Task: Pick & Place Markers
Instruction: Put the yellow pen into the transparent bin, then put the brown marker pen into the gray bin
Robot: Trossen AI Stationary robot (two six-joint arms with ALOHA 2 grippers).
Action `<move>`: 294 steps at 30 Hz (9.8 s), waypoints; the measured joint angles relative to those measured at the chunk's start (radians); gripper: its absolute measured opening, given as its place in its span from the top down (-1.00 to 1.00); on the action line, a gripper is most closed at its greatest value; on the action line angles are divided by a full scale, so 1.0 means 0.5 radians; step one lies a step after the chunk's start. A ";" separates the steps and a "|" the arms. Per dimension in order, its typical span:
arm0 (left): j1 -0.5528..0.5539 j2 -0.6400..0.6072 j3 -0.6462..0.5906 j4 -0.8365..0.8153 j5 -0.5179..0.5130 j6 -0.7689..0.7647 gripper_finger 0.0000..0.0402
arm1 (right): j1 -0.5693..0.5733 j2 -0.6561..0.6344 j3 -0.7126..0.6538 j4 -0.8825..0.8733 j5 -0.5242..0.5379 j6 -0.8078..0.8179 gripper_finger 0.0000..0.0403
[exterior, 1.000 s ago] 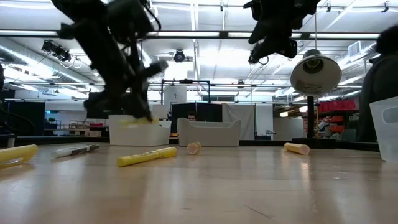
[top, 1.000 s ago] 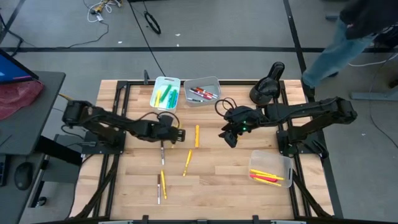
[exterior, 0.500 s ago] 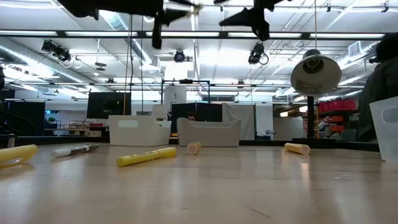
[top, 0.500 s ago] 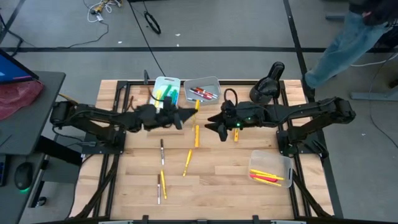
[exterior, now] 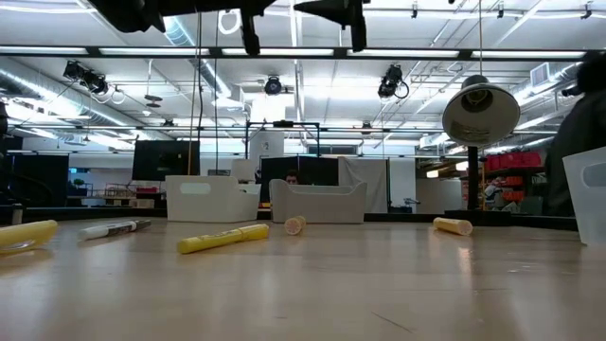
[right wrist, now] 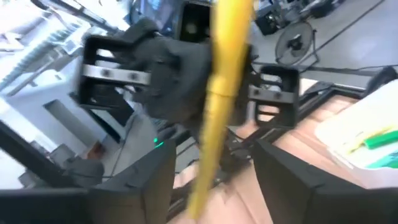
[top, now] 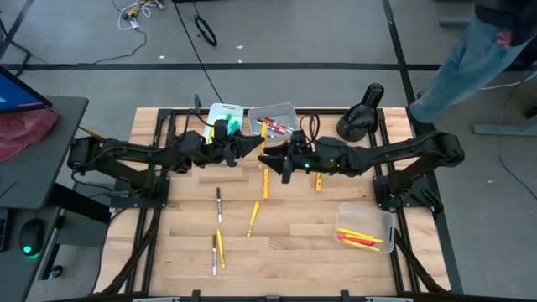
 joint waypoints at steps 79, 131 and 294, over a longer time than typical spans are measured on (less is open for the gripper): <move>-0.136 -0.001 0.002 -0.622 0.664 0.452 0.07 | 1.017 -0.297 0.275 -3.211 -0.462 1.235 0.33; -0.913 0.199 -0.283 -2.812 -0.727 -2.213 -0.06 | 0.898 -0.631 0.103 -1.838 0.919 -0.182 -0.03; 0.246 -1.073 0.004 -2.729 -0.036 0.513 0.18 | -1.069 1.086 1.347 -2.209 -0.467 -0.848 -0.03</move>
